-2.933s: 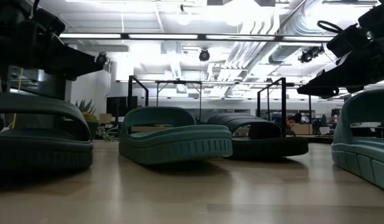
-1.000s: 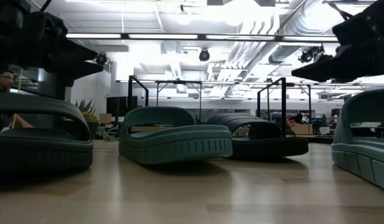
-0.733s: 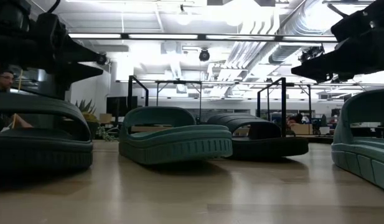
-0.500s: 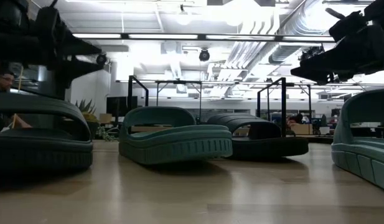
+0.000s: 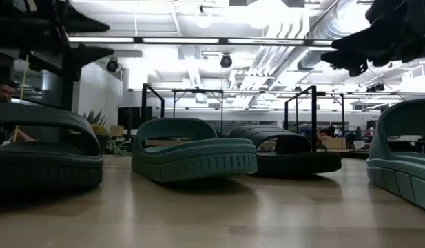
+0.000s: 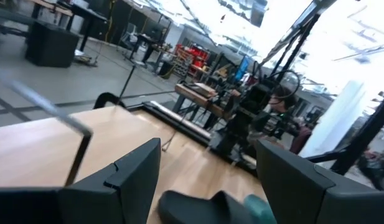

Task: Pick and place slides into the shelf
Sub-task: Put the right green slide on the shelf

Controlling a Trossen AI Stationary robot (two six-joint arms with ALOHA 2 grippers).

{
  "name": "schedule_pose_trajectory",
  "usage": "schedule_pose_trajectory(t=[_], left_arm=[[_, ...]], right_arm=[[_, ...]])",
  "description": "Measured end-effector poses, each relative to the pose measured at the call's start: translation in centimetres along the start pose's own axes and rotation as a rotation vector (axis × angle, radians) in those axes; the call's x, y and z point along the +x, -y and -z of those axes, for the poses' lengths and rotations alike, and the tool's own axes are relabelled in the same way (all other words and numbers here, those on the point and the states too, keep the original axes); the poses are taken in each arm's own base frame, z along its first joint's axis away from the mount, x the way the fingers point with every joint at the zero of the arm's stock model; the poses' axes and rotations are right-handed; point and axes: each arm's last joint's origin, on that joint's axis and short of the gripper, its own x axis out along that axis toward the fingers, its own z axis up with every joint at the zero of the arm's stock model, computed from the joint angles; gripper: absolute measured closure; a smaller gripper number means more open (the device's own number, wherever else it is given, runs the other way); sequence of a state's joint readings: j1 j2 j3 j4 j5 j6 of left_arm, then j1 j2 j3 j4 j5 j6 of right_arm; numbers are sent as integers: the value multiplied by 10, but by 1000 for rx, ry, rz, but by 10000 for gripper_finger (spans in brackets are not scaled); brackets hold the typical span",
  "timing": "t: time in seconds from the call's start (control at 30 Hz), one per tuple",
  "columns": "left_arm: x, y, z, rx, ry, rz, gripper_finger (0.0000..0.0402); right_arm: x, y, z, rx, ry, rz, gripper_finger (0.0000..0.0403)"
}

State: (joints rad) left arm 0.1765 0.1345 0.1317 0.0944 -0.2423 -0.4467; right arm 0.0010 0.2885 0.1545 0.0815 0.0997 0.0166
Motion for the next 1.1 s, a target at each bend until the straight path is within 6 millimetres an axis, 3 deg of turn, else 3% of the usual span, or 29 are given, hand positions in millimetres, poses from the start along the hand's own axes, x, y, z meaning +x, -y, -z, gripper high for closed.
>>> schedule_pose_trajectory(t=[0.27,0.67,0.9,1.1], left_arm=[[3,9,-19,-15,26,-8,156],[16,9,-9,-121,-68,-33,156],[22,13,-8,-150,-111,58,156],[26,13,-6,-147,-115,34,156]], right_arm=[[0,-3,-21,-71,-61,-23,165],[15,-22,-25,-181,-181,-67,165],[24,-39,-30,-229,-242,-93,165],[34,-51,-33,-328,-333,-17,165]])
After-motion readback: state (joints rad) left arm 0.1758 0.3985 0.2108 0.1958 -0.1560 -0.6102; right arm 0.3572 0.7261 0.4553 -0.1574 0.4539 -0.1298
